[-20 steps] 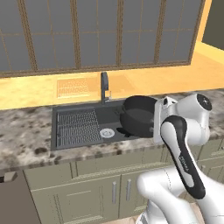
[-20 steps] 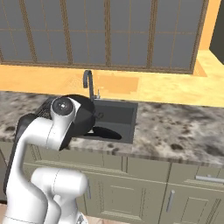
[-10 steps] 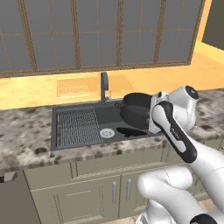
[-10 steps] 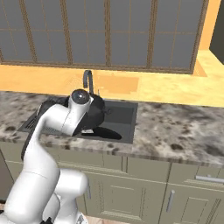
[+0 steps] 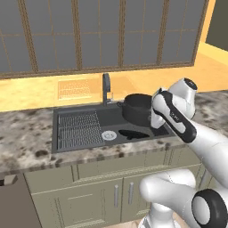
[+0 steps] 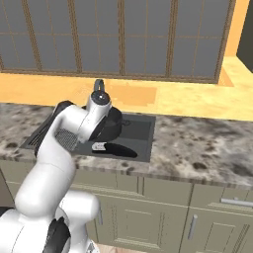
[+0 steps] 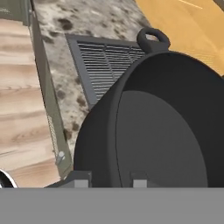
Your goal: Move the pot and pan from the stove into the sink.
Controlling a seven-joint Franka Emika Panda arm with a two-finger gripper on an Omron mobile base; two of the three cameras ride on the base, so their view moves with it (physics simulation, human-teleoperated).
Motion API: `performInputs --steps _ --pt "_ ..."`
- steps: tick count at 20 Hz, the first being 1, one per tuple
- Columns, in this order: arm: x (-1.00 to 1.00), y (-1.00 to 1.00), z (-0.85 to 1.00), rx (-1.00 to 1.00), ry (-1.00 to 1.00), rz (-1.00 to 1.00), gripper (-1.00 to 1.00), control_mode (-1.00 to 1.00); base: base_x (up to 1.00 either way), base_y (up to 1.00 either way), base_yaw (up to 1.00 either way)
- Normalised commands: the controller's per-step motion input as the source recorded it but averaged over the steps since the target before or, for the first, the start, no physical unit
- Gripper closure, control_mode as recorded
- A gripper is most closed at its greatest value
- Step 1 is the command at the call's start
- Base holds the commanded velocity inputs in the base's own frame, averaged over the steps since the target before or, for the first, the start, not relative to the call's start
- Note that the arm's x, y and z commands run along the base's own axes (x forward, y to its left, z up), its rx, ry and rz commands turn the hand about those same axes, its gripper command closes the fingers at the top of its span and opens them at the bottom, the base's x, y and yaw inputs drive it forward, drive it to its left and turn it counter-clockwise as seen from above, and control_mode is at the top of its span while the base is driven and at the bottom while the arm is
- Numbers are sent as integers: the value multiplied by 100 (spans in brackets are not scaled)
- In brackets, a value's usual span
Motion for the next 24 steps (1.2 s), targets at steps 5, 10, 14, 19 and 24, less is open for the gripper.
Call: performInputs --steps 5,10,14,19,24 --pt "20 0 -33 -3 3 0 100 -100 0 0 0" --pt "23 6 -49 -8 3 0 100 -100 0 0 0" --pt "44 3 -42 -3 0 0 100 -100 0 0 0" --pt "55 0 -38 0 0 0 100 -100 0 0 0" --pt "61 0 -38 0 0 0 100 -100 0 0 0"
